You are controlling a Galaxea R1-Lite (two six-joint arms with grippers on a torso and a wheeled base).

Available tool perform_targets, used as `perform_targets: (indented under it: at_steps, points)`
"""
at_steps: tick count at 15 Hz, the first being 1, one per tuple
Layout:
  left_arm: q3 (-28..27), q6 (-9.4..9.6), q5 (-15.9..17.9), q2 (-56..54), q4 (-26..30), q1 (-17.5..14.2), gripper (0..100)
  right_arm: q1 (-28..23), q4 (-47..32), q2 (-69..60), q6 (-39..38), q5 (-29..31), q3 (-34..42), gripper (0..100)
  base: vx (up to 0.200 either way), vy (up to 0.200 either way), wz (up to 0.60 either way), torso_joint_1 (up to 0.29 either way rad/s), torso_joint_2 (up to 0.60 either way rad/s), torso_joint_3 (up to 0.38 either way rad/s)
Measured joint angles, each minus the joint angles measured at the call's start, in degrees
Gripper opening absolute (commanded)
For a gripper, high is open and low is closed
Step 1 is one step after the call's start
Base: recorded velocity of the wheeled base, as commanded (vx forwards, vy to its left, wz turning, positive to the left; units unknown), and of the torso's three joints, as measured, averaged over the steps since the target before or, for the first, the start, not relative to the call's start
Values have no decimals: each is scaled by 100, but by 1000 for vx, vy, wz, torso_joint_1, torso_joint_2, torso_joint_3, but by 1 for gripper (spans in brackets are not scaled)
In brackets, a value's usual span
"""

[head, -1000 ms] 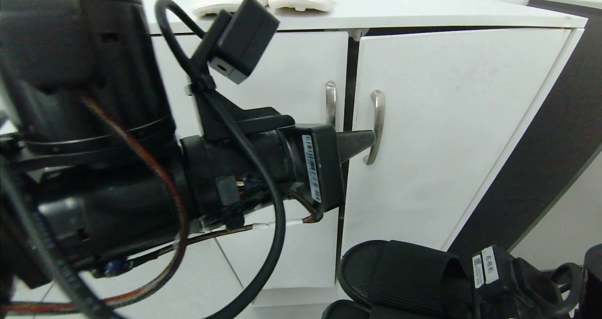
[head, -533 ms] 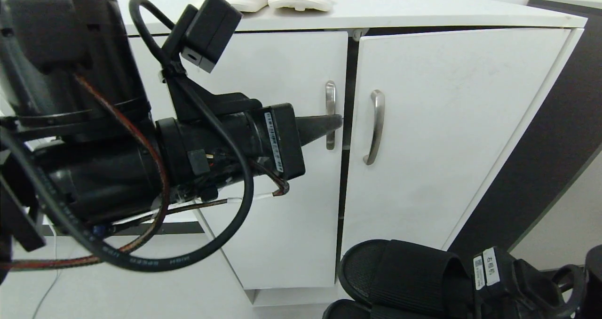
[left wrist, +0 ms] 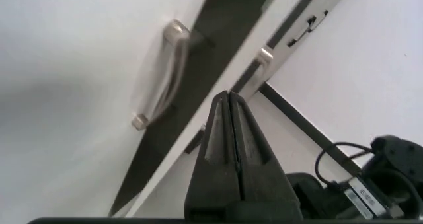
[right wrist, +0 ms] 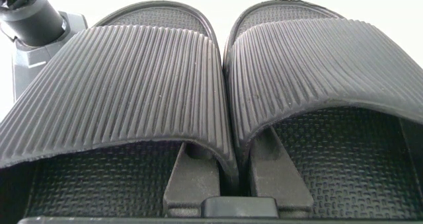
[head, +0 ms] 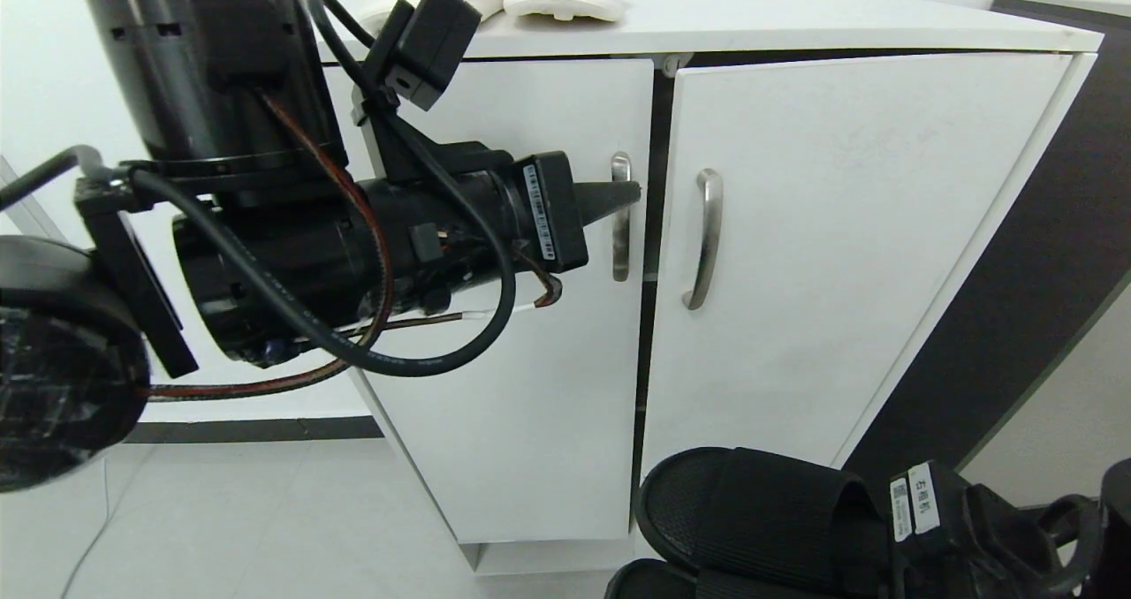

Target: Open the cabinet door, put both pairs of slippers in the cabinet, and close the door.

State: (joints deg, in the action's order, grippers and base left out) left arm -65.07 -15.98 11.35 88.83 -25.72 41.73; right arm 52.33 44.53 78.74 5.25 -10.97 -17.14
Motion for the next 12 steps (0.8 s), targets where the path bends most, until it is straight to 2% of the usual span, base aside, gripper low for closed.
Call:
perform_targets:
  at_steps: [5, 11, 12]
  points:
    - [-592, 0, -32, 524, 0, 0, 0, 1, 0, -5, 0, 0, 9, 0, 0, 0, 0, 0, 0, 0]
    - [-783, -2, -5, 742, -2, 2, 0, 69, -9, -7, 104, -27, 91, 0, 0, 0, 0, 0, 0, 0]
    - [-786, -27, -2, 756, 0, 2, 0, 152, -4, -7, 106, -33, 152, 0, -200, 0, 0, -2, -2, 7]
